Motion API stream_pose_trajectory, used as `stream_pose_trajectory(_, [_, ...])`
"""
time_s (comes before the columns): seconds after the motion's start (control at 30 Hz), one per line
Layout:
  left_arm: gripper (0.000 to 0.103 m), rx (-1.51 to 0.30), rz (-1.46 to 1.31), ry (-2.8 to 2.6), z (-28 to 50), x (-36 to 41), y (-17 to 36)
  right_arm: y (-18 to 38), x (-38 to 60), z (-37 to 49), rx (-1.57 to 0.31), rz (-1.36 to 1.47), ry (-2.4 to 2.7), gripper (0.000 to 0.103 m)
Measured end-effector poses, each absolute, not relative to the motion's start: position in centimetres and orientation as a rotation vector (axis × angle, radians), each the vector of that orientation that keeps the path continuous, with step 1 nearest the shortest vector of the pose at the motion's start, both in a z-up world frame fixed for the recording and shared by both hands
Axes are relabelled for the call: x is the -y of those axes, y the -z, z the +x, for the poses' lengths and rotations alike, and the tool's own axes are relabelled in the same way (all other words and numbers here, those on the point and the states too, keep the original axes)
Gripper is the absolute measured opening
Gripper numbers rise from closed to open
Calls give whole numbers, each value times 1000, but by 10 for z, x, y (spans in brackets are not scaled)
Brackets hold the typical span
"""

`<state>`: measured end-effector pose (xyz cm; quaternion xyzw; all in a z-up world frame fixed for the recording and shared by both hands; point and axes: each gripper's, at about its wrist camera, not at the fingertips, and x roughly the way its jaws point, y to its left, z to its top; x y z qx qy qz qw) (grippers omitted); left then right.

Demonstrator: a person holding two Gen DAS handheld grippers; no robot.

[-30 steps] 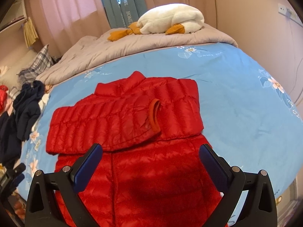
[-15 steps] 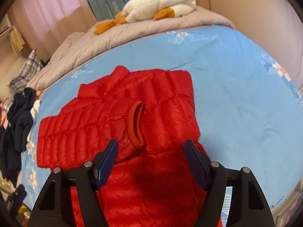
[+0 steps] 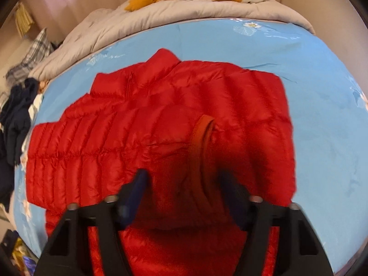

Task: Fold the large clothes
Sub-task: 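Grasp the jacket's side edge with the right gripper and fold it inward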

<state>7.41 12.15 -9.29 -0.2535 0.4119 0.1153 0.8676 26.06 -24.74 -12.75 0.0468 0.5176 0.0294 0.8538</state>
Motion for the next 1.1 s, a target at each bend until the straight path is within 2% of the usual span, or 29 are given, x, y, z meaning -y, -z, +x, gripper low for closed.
stream_pose_trajectory(0.03, [101, -863, -531, -240, 74, -122, 93, 126, 246, 260, -1082, 86, -58, 49])
stream_pose_trajectory(0.1, [101, -863, -532, -237, 74, -122, 94, 120, 245, 257, -1063, 88, -86, 24])
stream_pose_trajectory(0.2, [101, -864, -534, -231, 75, -122, 95, 104, 243, 252, -1022, 92, -118, 15])
stream_pose_trajectory(0.43, [101, -867, -537, -233, 74, -124, 96, 45, 241, 239, -852, 32, -91, 14])
stream_pose_trajectory(0.63, [101, -867, -536, -239, 74, -124, 96, 17, 258, 239, -760, 20, -43, 14])
stream_pose_trajectory(0.8, [101, -874, -543, -246, 75, -125, 100, 25, 264, 249, -755, -11, 47, 14])
stream_pose_trajectory(1.1, [101, -888, -534, -239, 80, -126, 103, 64, 282, 273, -862, -5, 121, 14])
